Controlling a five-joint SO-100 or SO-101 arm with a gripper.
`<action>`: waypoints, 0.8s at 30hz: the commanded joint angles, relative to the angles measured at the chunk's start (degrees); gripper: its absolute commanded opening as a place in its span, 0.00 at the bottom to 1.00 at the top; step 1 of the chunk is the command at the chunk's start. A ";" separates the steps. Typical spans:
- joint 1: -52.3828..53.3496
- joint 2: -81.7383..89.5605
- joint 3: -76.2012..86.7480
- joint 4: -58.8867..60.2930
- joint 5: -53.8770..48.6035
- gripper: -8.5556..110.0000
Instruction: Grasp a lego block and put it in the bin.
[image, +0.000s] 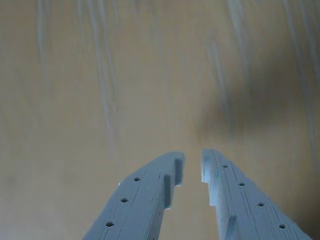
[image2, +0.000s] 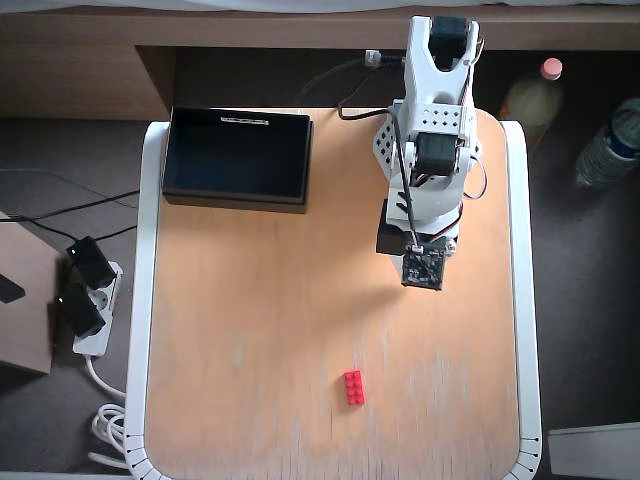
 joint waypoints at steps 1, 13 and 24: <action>0.97 4.92 8.96 -1.85 2.99 0.07; 7.47 0.44 4.92 -18.02 8.53 0.07; 13.80 -24.61 -24.96 -18.72 10.90 0.08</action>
